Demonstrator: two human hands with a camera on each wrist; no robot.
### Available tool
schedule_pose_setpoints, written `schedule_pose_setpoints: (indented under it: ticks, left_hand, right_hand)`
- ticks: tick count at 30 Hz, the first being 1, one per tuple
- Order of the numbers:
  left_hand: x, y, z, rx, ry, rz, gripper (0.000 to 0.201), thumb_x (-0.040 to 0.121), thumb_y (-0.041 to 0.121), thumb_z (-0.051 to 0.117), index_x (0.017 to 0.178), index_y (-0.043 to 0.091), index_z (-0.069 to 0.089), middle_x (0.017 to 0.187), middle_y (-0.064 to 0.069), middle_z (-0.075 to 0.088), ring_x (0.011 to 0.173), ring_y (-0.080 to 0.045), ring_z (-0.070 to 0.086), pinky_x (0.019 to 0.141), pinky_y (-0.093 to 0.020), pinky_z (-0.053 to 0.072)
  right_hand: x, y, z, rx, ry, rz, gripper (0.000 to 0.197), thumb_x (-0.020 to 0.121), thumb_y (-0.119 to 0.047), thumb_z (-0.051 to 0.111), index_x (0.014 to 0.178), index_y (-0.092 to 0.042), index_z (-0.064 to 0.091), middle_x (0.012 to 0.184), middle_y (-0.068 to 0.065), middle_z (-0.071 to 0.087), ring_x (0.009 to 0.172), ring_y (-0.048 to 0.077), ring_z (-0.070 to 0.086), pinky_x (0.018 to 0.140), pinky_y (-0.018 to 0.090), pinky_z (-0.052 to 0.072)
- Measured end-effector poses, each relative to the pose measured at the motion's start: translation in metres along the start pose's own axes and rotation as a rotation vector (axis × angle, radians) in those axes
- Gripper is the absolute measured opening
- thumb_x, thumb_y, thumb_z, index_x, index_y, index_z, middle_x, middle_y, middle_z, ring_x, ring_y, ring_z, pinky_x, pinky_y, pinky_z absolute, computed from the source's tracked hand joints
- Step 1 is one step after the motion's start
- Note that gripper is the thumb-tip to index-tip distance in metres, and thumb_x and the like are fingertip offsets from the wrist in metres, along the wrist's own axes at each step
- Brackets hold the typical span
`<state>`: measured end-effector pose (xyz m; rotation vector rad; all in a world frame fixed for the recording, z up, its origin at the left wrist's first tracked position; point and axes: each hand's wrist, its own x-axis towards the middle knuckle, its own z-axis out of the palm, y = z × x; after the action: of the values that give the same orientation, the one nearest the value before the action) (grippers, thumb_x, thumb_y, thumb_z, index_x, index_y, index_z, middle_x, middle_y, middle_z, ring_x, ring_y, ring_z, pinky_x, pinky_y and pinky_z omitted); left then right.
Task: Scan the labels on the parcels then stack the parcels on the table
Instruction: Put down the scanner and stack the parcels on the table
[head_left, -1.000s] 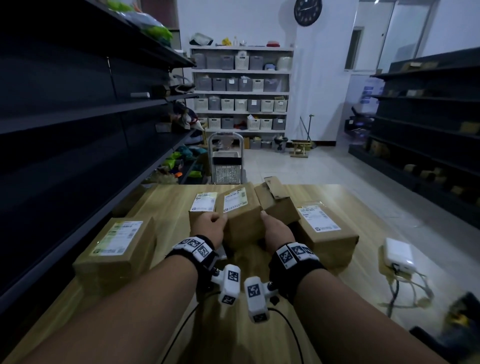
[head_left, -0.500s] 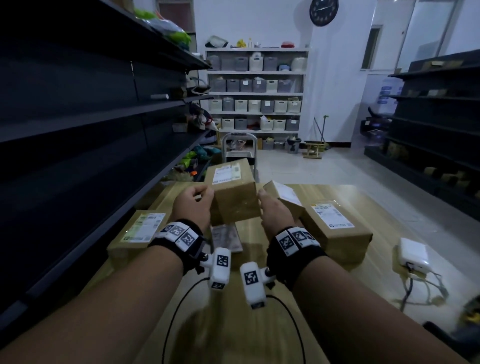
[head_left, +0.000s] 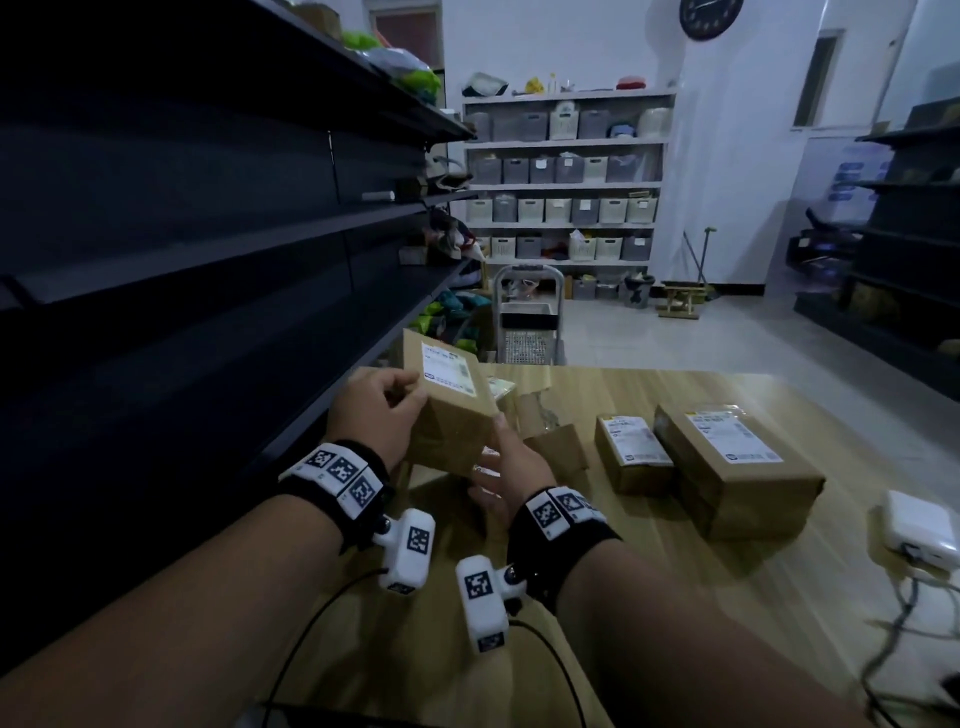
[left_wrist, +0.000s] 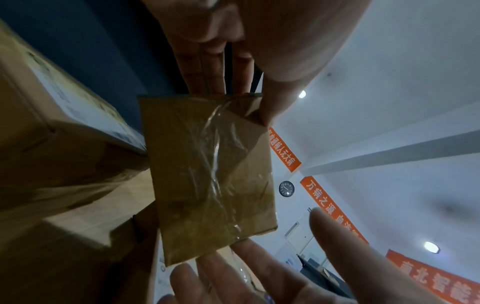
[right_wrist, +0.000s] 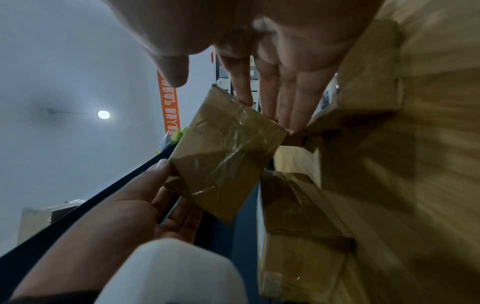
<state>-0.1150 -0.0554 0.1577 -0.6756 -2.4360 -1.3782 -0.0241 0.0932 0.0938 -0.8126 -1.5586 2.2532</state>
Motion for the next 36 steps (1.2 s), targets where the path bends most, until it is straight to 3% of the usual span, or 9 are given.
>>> schedule_pose_setpoints:
  ticks: [3, 10, 14, 17, 21, 26, 29, 33, 36]
  left_hand:
    - [-0.004, 0.004, 0.004, 0.031, -0.076, 0.033, 0.031, 0.1, 0.029, 0.077, 0.13, 0.023, 0.078, 0.135, 0.001, 0.06, 0.121, -0.02, 0.063, 0.108, -0.041, 0.056]
    - [-0.019, 0.012, 0.027, 0.086, -0.083, 0.195, 0.025, 0.097, 0.033, 0.079, 0.121, 0.024, 0.082, 0.12, 0.009, 0.062, 0.112, -0.011, 0.062, 0.1, -0.029, 0.056]
    - [-0.021, 0.014, 0.036, 0.124, -0.093, 0.29, 0.024, 0.096, 0.032, 0.08, 0.118, 0.024, 0.084, 0.116, 0.009, 0.064, 0.117, -0.017, 0.061, 0.105, -0.038, 0.056]
    - [-0.021, 0.016, 0.037, 0.13, -0.108, 0.287, 0.026, 0.097, 0.033, 0.078, 0.121, 0.025, 0.082, 0.118, 0.009, 0.063, 0.12, -0.017, 0.059, 0.107, -0.038, 0.055]
    - [-0.021, 0.016, 0.037, 0.109, -0.105, 0.283, 0.026, 0.099, 0.035, 0.078, 0.122, 0.024, 0.082, 0.117, 0.011, 0.061, 0.117, -0.015, 0.06, 0.104, -0.037, 0.057]
    - [-0.026, 0.018, 0.043, 0.09, -0.124, 0.298, 0.026, 0.099, 0.031, 0.079, 0.123, 0.021, 0.082, 0.118, 0.011, 0.06, 0.114, -0.008, 0.057, 0.1, -0.024, 0.049]
    - [-0.031, 0.018, 0.049, 0.055, -0.139, 0.268, 0.027, 0.1, 0.031, 0.078, 0.124, 0.021, 0.082, 0.119, 0.012, 0.06, 0.114, -0.008, 0.058, 0.101, -0.026, 0.051]
    - [-0.035, 0.011, 0.055, -0.044, -0.176, 0.137, 0.024, 0.102, 0.031, 0.075, 0.124, 0.024, 0.08, 0.125, 0.012, 0.061, 0.117, -0.014, 0.065, 0.108, -0.041, 0.058]
    - [-0.038, 0.006, 0.053, -0.079, -0.145, 0.043, 0.02, 0.103, 0.028, 0.073, 0.122, 0.024, 0.08, 0.127, 0.012, 0.06, 0.117, -0.014, 0.063, 0.107, -0.038, 0.057]
  right_hand:
    - [0.0, 0.003, -0.011, 0.066, 0.0, 0.059, 0.056, 0.104, -0.059, 0.057, 0.139, -0.016, 0.064, 0.127, 0.012, 0.075, 0.109, 0.026, 0.072, 0.111, 0.051, 0.053]
    - [0.003, 0.015, -0.028, 0.135, 0.093, 0.113, 0.067, 0.094, -0.07, 0.064, 0.121, -0.009, 0.069, 0.111, 0.015, 0.079, 0.097, 0.032, 0.077, 0.085, 0.044, 0.064]
    - [0.004, 0.023, -0.029, 0.18, 0.109, 0.128, 0.071, 0.089, -0.073, 0.069, 0.108, -0.004, 0.068, 0.068, 0.007, 0.065, 0.042, 0.018, 0.056, 0.046, 0.03, 0.047]
    - [0.006, 0.023, -0.033, 0.176, 0.122, 0.12, 0.075, 0.09, -0.075, 0.065, 0.112, -0.004, 0.069, 0.059, 0.005, 0.056, 0.038, 0.016, 0.045, 0.046, 0.027, 0.04]
    - [0.001, 0.015, -0.037, 0.134, 0.139, 0.083, 0.071, 0.092, -0.075, 0.062, 0.124, -0.012, 0.068, 0.072, 0.004, 0.065, 0.041, 0.015, 0.058, 0.039, 0.023, 0.043]
    - [0.012, 0.017, -0.047, 0.023, 0.196, 0.074, 0.082, 0.074, -0.087, 0.058, 0.121, -0.021, 0.067, 0.114, 0.009, 0.078, 0.103, 0.032, 0.074, 0.066, 0.041, 0.055]
    - [0.01, 0.014, -0.052, -0.072, 0.211, 0.004, 0.092, 0.092, -0.081, 0.05, 0.142, -0.004, 0.06, 0.125, 0.012, 0.068, 0.103, 0.026, 0.066, 0.094, 0.05, 0.059]
    - [0.003, 0.008, -0.07, -0.184, 0.226, -0.058, 0.072, 0.109, -0.054, 0.049, 0.147, 0.007, 0.053, 0.12, 0.021, 0.063, 0.076, 0.014, 0.058, 0.066, 0.029, 0.051]
    - [0.001, 0.006, -0.071, -0.278, 0.215, -0.119, 0.083, 0.104, -0.044, 0.064, 0.169, -0.013, 0.025, 0.137, 0.016, 0.055, 0.115, 0.028, 0.065, 0.094, 0.031, 0.049]
